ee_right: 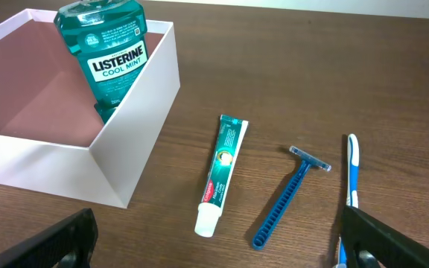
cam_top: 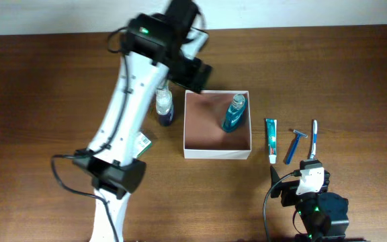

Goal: Pack container
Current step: 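Lift the Listerine bottle and lower it into the white box, then move the left gripper to the blue-capped spray bottle and grasp it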

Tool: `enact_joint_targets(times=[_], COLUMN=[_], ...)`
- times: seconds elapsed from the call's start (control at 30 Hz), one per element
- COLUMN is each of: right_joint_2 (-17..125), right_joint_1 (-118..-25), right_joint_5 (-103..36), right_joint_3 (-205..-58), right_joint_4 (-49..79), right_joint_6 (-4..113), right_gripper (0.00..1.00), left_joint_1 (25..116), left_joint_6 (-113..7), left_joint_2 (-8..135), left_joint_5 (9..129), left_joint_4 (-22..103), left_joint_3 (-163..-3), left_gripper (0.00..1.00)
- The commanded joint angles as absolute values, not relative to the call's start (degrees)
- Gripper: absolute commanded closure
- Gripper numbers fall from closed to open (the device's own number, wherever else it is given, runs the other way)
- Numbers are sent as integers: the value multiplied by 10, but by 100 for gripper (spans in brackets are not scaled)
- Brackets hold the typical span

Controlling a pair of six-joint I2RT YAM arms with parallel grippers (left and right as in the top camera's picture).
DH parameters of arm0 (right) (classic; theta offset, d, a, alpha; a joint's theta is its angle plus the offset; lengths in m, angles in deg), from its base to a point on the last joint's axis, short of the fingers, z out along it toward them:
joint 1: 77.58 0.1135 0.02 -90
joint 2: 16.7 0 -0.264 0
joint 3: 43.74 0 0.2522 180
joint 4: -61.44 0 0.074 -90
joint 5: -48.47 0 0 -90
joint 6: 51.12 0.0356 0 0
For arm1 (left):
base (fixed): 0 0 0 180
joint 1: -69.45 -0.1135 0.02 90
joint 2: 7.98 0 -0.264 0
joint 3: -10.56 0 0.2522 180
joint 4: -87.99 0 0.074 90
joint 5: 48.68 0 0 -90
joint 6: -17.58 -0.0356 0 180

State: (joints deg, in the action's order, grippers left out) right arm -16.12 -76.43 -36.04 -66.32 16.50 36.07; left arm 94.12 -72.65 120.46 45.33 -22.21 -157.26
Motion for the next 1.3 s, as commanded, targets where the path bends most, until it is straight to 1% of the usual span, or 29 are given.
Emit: enact_joint_targets(times=[0.0,0.1,0.17,0.27,0.43,0.47,0.5,0.77,0.97,1.03,1.2,1.27], right_joint_2=[-164,-164,-164,-164,-164,-164,-164,-164,-164,-164,-164,-164], right_joint_1=[-768,-768,-768,-768,-768,-768,-768,-768,-768,-768,-768,-768], right_joint_5=[-359,-359,-359,-359,-359,-359,-359,-359,-359,-359,-359,-359], right_joint_3=[-660,-660,-660,-660,-660,-660,-660,-660,-660,-660,-660,-660], right_joint_4=[167,167,167,167,167,167,167,167,167,167,167,167], right_joint_6=[364,364,364,364,364,364,364,364,364,364,364,364], right_gripper=[1,1,1,1,1,1,1,1,1,1,2,1], left_joint_1=[898,878,873,872,870,869,869,869,869,869,869,869], left_joint_6=[-720,-720,-720,-720,-720,-720,-720,-720,-720,-720,-720,-720], left_joint_2=[1185,1185,1185,1185,1185,1185,1185,1185,1182,1178,1160,1148], left_joint_5=[445,447,447,447,447,447,447,447,447,447,447,447], left_joint_4=[-220,-180,-127,-81,-42,-37,-33,-25,-30,-41,-102,-131], left_joint_3=[-1515,-1446,-1384,-1322,-1252,-1242,-1234,-1223,-1227,-1236,-1304,-1348], left_gripper=[1,0,0,2,10,11,18,40,68,72,75,79])
